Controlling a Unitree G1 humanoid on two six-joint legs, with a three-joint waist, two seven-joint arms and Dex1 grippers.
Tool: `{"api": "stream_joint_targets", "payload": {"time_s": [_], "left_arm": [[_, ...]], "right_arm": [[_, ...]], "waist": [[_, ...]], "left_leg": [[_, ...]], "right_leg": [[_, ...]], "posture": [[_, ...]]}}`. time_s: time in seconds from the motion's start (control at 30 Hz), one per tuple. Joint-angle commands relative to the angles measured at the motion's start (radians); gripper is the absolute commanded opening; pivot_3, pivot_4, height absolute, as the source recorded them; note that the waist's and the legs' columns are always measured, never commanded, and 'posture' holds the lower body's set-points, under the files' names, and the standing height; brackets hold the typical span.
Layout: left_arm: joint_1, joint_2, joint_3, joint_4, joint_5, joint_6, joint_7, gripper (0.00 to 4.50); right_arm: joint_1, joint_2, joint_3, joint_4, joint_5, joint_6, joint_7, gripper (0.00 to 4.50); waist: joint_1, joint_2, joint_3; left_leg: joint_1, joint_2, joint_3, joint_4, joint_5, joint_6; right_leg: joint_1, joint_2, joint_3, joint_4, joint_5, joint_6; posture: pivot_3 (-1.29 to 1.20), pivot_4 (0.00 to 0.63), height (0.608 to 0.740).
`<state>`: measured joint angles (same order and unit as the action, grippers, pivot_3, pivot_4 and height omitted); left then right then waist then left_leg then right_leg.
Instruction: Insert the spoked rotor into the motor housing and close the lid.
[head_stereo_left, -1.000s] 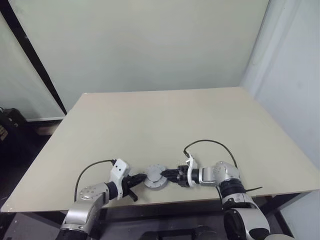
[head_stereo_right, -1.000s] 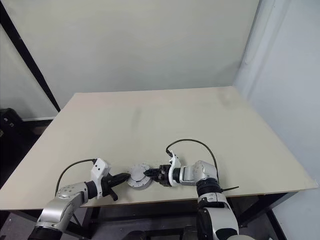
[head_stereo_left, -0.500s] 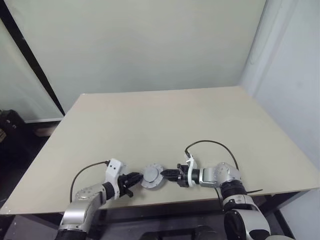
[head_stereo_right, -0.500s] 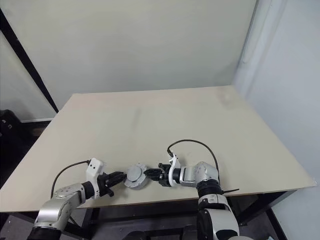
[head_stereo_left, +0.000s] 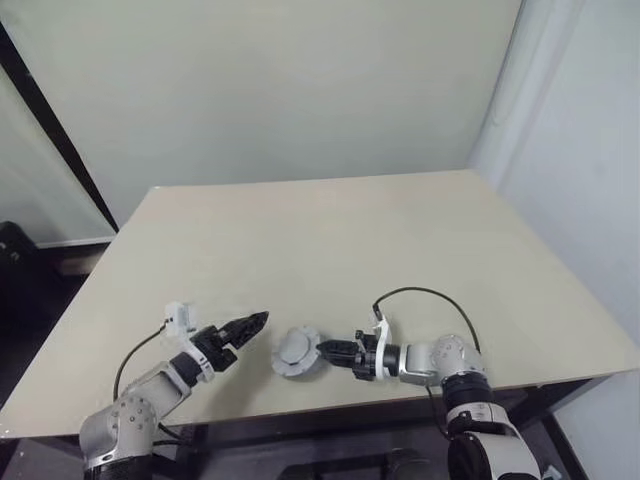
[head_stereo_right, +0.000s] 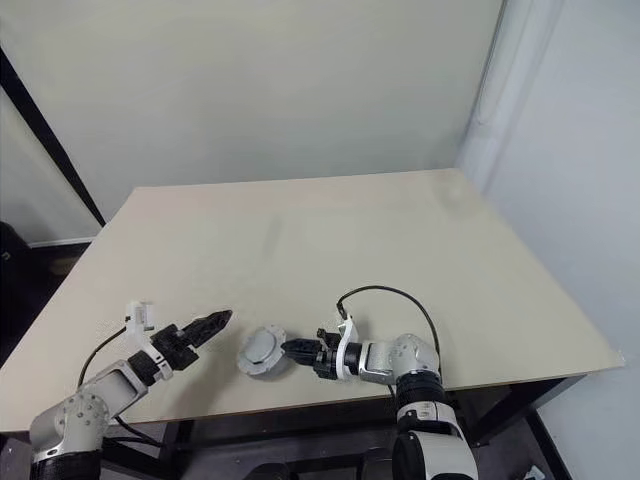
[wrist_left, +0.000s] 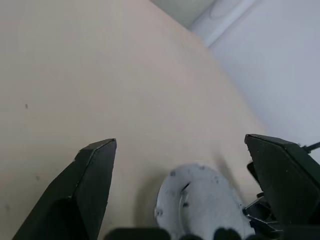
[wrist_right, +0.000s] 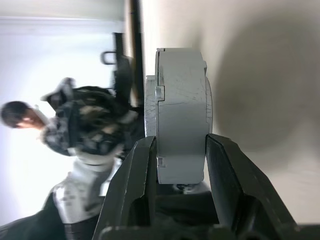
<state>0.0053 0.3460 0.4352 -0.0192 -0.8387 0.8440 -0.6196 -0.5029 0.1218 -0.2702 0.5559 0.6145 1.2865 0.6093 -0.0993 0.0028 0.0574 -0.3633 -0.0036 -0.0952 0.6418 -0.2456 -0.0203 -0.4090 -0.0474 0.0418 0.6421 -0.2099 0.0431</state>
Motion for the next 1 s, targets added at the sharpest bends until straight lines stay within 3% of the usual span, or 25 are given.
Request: {"api": "stream_joint_targets", "payload": {"time_s": [0.03,0.37,0.7,0.8,0.93,1.0], "left_arm": [[0.009,-0.007,0.04,-0.035,-0.07,0.034,0.028,4.5],[0.019,-0.071,0.05,-0.021,-0.251,0.167,0.087,4.5],[-0.001,-0.106,-0.006,0.031,-0.266,0.216,0.099,4.5],[-0.01,-0.114,0.001,0.048,-0.28,0.218,0.1,3.89],[-0.014,-0.112,0.0,0.057,-0.294,0.222,0.099,2.6],[-0.017,-0.115,0.002,0.062,-0.306,0.221,0.099,2.26]], "right_arm": [[-0.019,0.023,-0.032,-0.067,0.093,0.013,0.034,1.2],[-0.032,0.039,-0.047,-0.103,0.147,0.043,0.013,1.2],[-0.028,0.035,-0.033,-0.113,0.153,0.047,0.003,1.2],[-0.024,0.032,-0.026,-0.117,0.147,0.042,-0.001,1.2],[-0.016,0.026,-0.009,-0.129,0.144,0.033,0.006,1.2],[-0.007,0.021,0.016,-0.142,0.137,0.019,0.024,1.2]], "waist": [[0.0,-0.001,0.001],[0.002,-0.003,0.002],[0.002,-0.003,0.002],[0.002,-0.003,0.002],[0.002,-0.004,0.003],[0.002,-0.004,0.003]], "left_leg": [[0.0,0.0,0.0,0.0,0.0,0.0],[-0.001,0.0,0.0,0.0,0.0,0.0],[-0.001,0.0,0.0,0.0,0.0,0.0],[-0.001,0.0,0.0,0.0,0.0,-0.001],[-0.002,0.0,0.0,0.0,0.0,-0.001],[-0.003,0.0,0.0,0.0,0.0,-0.001]], "right_leg": [[0.0,0.0,0.0,0.0,0.0,0.0],[-0.001,0.0,0.0,-0.001,0.0,0.0],[-0.001,0.0,0.0,-0.001,0.0,0.0],[-0.001,0.0,0.0,-0.001,0.0,0.0],[-0.001,0.0,0.0,-0.001,0.0,0.0],[-0.002,0.0,0.0,-0.002,0.0,0.0]], "posture": [[0.0,0.0,0.74],[0.0,0.0,0.74],[0.0,0.0,0.74],[0.0,0.0,0.74],[0.0,0.0,0.74],[0.0,0.0,0.74]]}}
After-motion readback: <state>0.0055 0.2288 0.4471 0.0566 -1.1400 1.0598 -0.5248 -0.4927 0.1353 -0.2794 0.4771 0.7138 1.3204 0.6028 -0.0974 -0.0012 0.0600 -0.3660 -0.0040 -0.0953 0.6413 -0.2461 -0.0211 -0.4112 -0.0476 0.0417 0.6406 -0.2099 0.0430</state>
